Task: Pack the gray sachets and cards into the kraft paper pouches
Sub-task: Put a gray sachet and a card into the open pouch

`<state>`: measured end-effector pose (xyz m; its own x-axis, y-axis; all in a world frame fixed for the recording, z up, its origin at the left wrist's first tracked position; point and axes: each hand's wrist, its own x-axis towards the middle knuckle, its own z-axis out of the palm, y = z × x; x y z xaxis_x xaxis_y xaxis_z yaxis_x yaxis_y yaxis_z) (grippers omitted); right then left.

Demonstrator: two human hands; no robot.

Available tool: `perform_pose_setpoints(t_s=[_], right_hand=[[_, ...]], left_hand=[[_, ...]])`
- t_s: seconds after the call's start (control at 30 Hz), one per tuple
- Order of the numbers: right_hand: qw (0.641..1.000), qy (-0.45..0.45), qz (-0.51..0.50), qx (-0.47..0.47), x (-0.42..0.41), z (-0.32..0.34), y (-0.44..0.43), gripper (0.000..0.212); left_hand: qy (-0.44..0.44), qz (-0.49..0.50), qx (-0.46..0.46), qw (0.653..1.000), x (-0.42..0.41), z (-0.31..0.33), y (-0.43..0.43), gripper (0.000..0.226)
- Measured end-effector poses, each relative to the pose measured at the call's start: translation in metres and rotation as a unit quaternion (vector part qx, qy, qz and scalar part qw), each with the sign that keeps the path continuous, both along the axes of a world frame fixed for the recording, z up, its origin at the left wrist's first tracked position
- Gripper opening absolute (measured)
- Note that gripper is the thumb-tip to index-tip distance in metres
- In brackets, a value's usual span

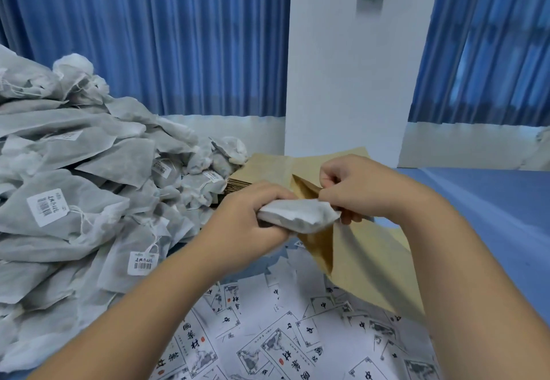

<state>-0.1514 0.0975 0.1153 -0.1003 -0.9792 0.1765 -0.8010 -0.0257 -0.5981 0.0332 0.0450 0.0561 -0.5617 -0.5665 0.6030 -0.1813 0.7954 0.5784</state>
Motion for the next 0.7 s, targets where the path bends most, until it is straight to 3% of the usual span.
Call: perform_pose_setpoints(t_s=[0.23,0.4,0.47,0.53,0.63,0.7], right_hand=[[0.999,0.004,0.038,0.001,0.005,0.001,0.0,0.02],[0.999,0.011,0.044,-0.01,0.01,0.001,-0.002,0.02],[0.999,0.014,0.039,-0.013,0.009,-0.001,-0.003,0.021],[0.999,0.013,0.023,-0.024,0.006,-0.001,-0.003,0.023],[0.999,0.013,-0.007,-0.043,-0.002,-0.002,-0.004,0.024],[0.999,0.013,-0.022,-0.048,-0.006,-0.003,-0.005,0.025]], left_hand=[[-0.246,0.106,-0.129,0.955,-0.016,0.015,0.006,0.003],[-0.397,0.228,-0.159,0.875,-0.041,0.025,0.014,0.011],[-0.428,0.231,-0.168,0.857,-0.047,0.027,0.014,0.015],[-0.412,0.169,-0.158,0.881,-0.046,0.028,0.01,0.026],[-0.278,0.027,-0.035,0.959,-0.035,0.032,0.009,0.049],[-0.217,0.011,0.008,0.976,-0.028,0.029,0.008,0.069]])
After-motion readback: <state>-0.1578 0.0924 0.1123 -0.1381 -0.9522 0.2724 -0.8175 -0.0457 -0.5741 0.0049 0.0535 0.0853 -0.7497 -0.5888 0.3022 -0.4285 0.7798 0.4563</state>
